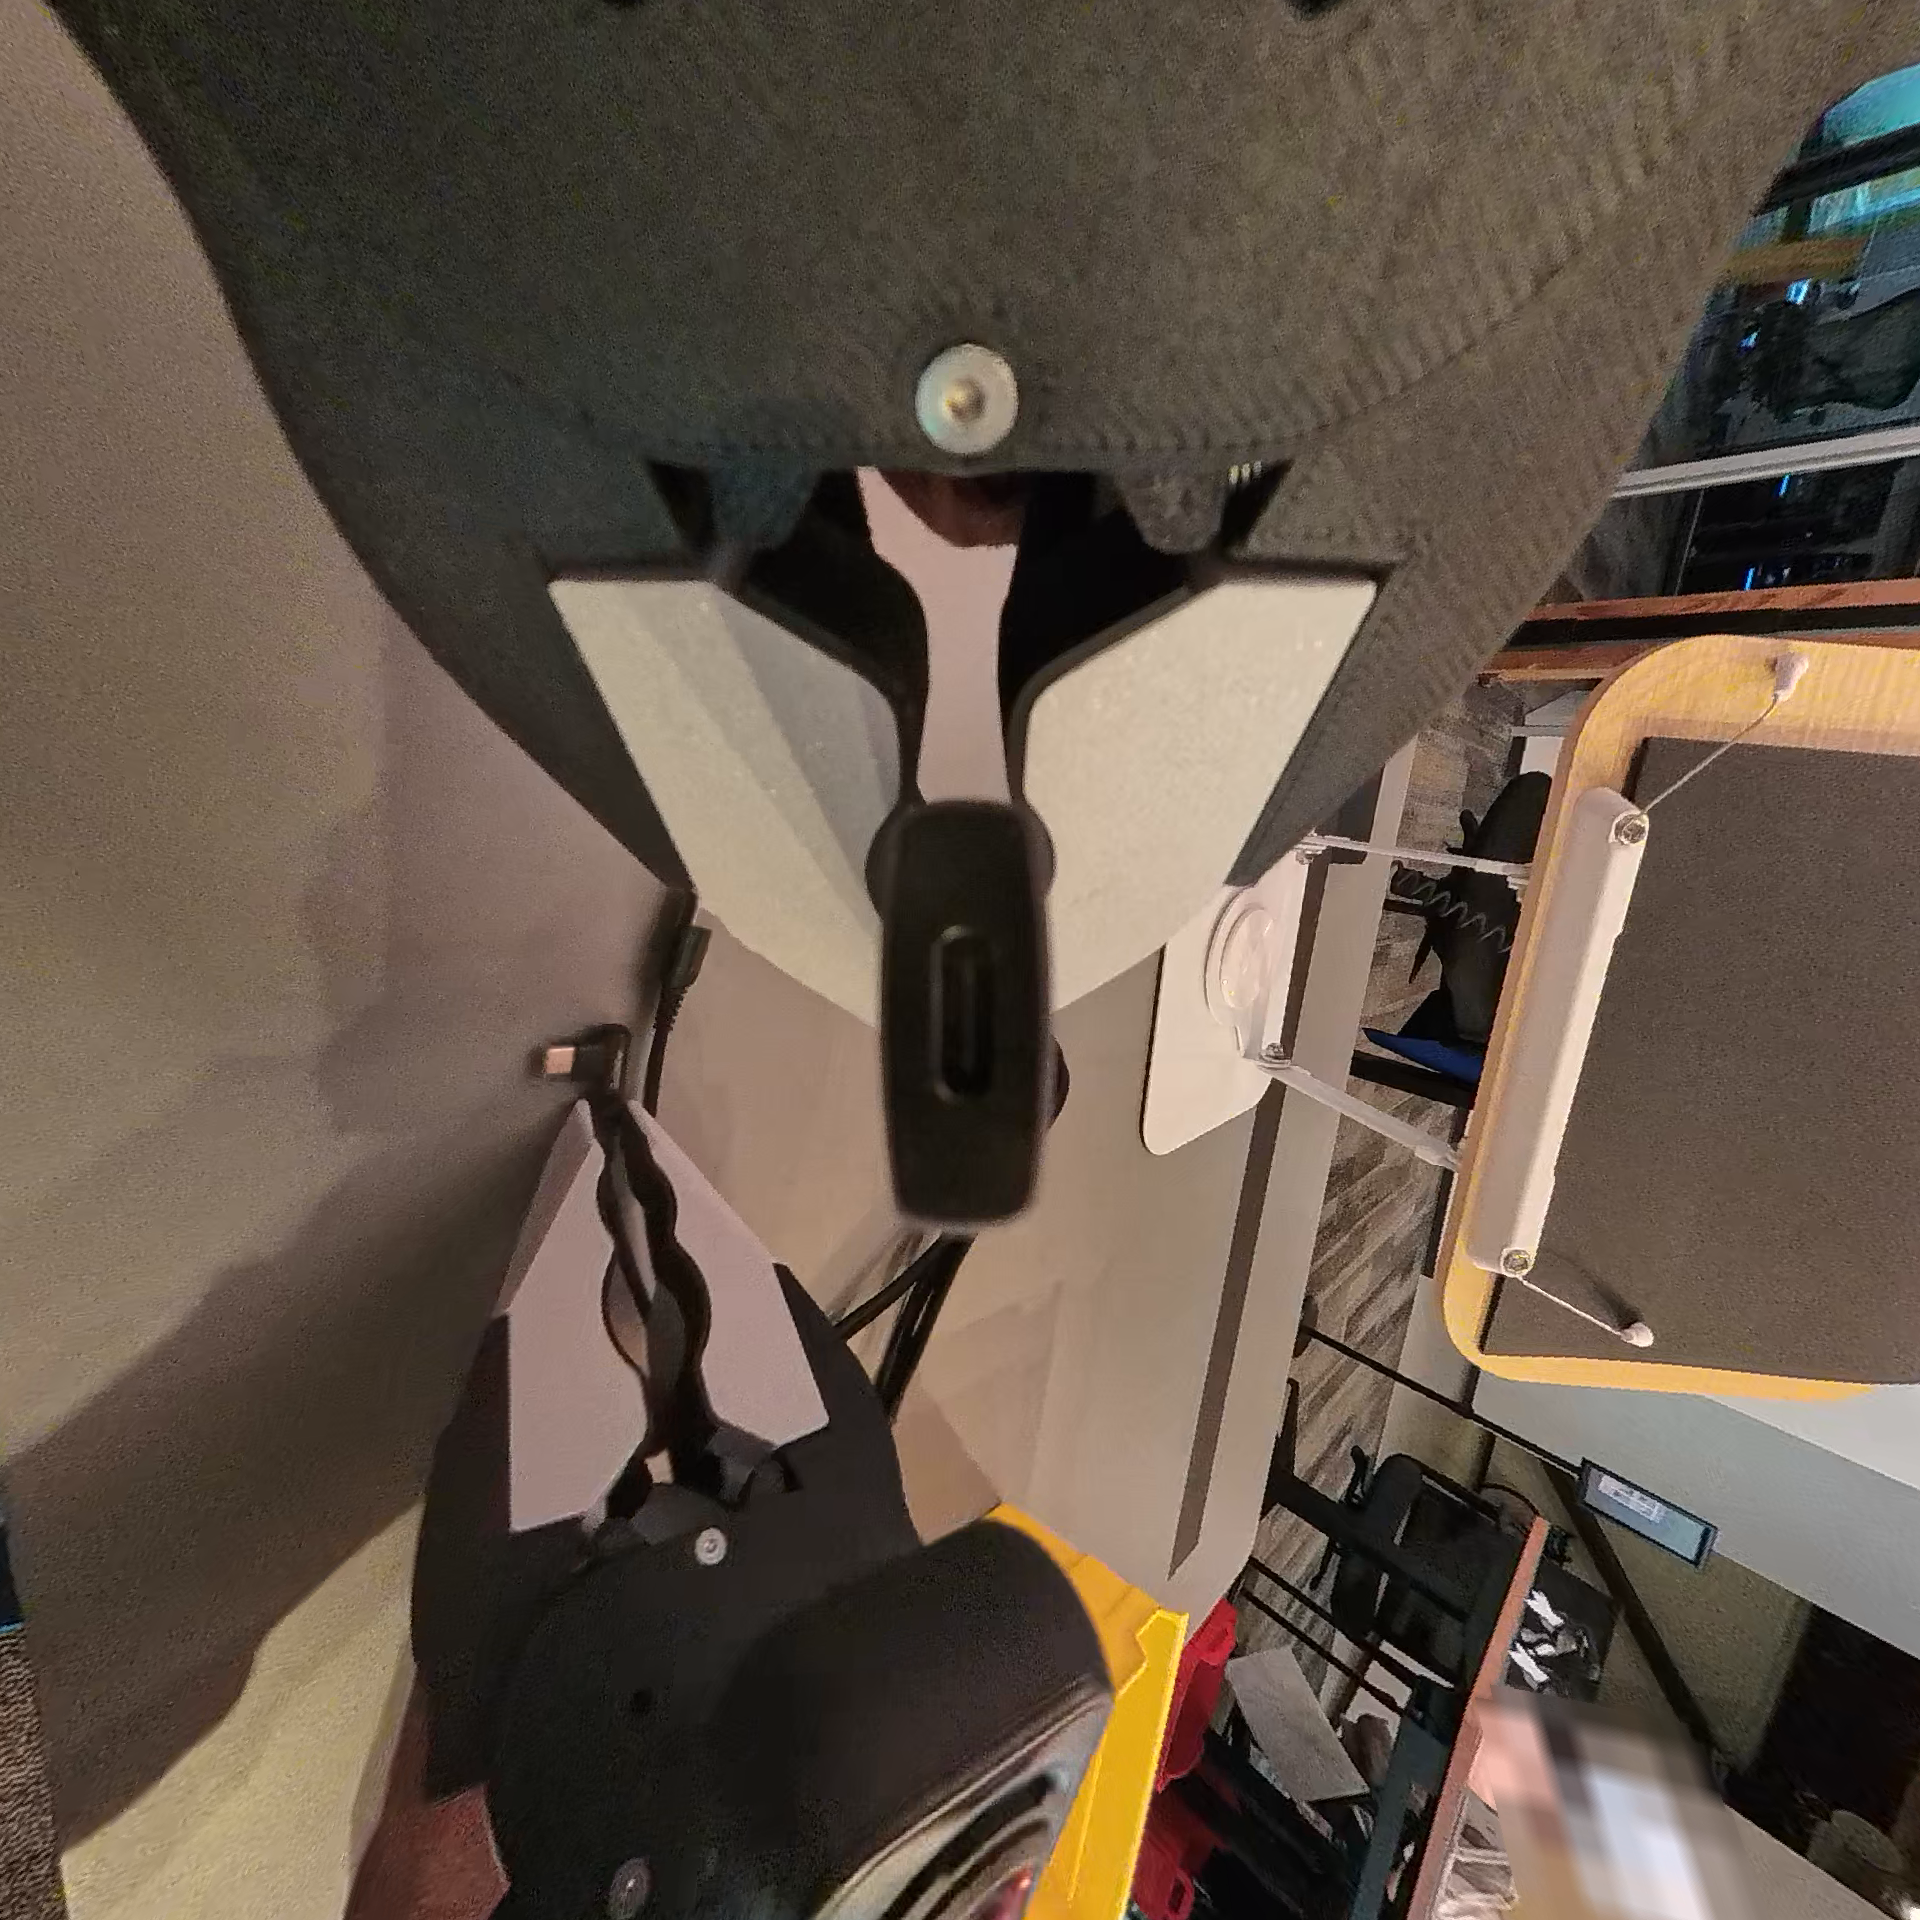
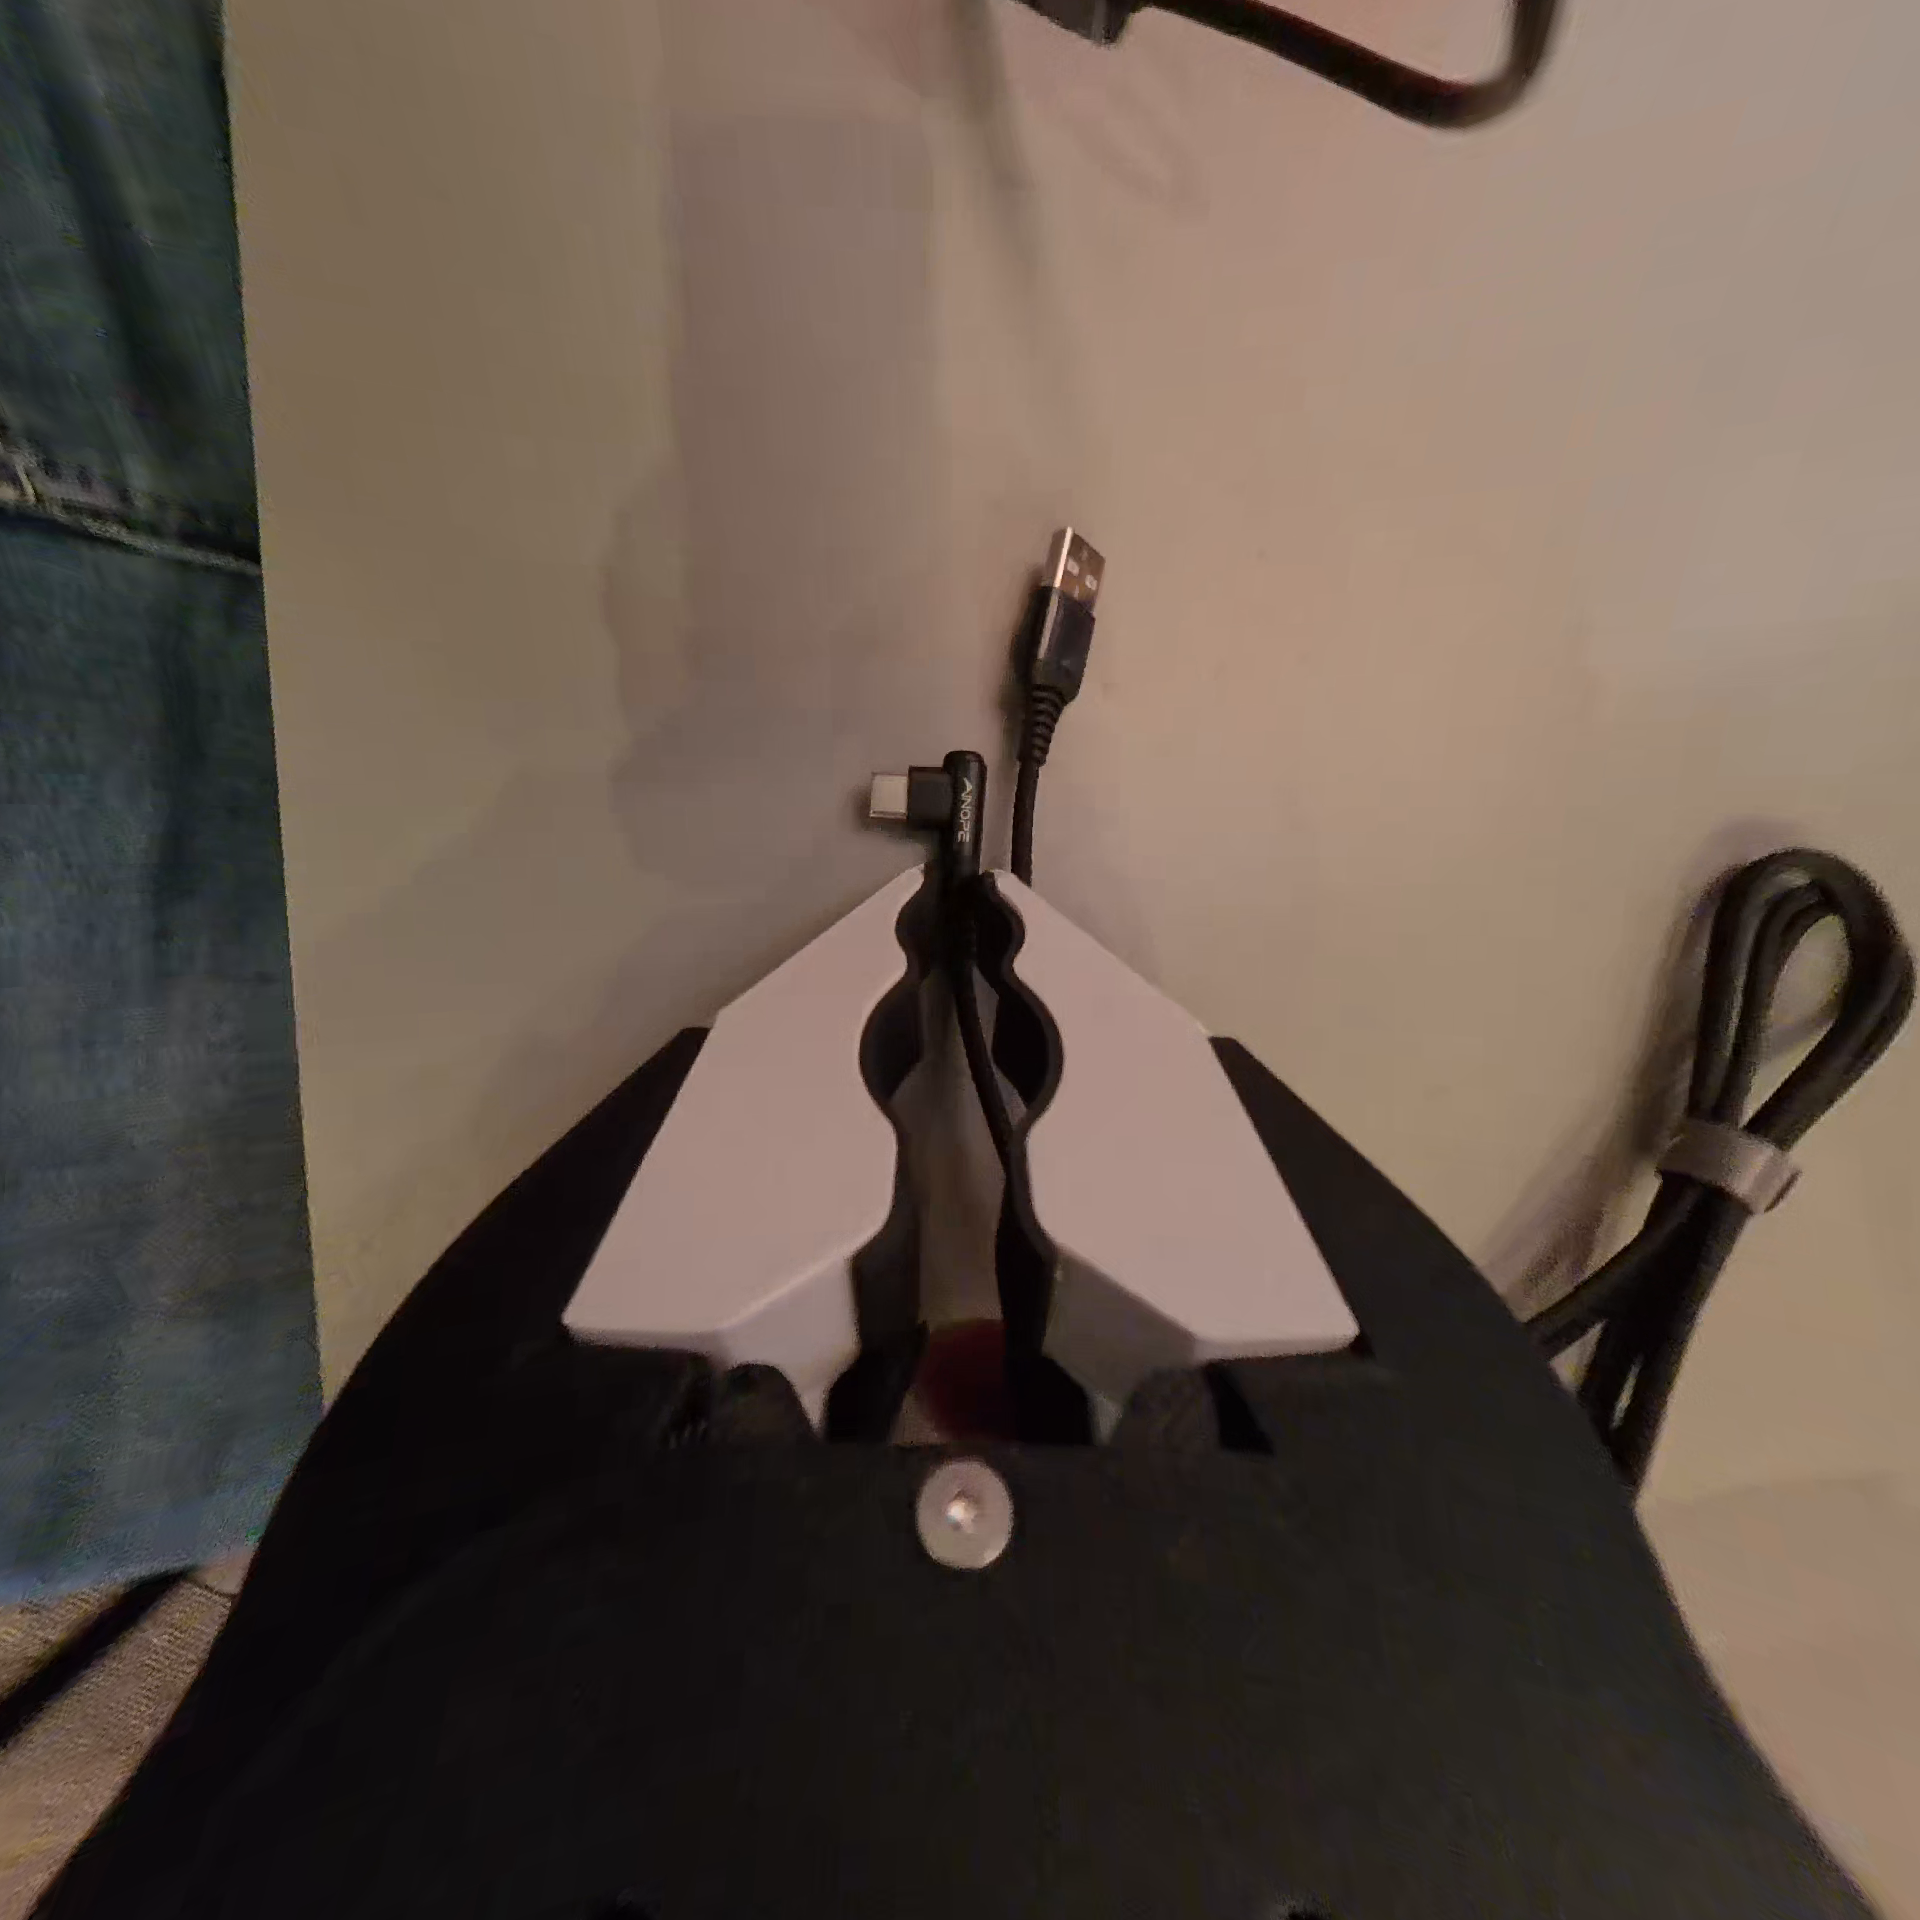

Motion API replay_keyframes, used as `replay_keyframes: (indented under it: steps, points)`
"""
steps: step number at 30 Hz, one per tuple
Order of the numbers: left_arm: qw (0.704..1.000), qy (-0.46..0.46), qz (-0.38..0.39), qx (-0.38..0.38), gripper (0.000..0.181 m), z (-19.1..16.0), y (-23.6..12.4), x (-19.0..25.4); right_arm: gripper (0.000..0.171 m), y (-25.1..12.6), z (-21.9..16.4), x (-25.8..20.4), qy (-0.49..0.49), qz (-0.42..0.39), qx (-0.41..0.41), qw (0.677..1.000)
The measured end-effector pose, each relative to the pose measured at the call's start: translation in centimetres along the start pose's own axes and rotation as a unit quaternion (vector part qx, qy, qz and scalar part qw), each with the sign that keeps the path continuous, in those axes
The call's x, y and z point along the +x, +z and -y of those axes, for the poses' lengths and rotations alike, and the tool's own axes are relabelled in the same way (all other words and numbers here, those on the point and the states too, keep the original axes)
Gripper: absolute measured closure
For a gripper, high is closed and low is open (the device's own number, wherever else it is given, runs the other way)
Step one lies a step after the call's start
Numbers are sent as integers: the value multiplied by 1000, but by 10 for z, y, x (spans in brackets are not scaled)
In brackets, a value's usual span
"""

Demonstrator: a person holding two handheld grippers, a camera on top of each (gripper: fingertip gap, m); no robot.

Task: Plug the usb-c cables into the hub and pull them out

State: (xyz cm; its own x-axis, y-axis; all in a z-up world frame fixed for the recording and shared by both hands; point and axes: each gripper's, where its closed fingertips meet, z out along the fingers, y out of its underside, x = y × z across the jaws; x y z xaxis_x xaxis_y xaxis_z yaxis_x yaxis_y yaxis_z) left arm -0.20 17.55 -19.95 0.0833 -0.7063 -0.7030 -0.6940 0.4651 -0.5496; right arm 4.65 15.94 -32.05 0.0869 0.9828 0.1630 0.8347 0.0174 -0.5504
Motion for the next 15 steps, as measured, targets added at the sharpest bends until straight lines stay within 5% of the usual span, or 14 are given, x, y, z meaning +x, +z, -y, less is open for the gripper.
replay_keyframes:
  steps: [9,15]
  points:
    - [999,-7,27,-27,171,-8,4,-6,169,-19,16,33,219,-64,100,969]
    - [998,-4,42,-44,171,-11,9,-7,168,-11,6,34,233,-93,36,967]
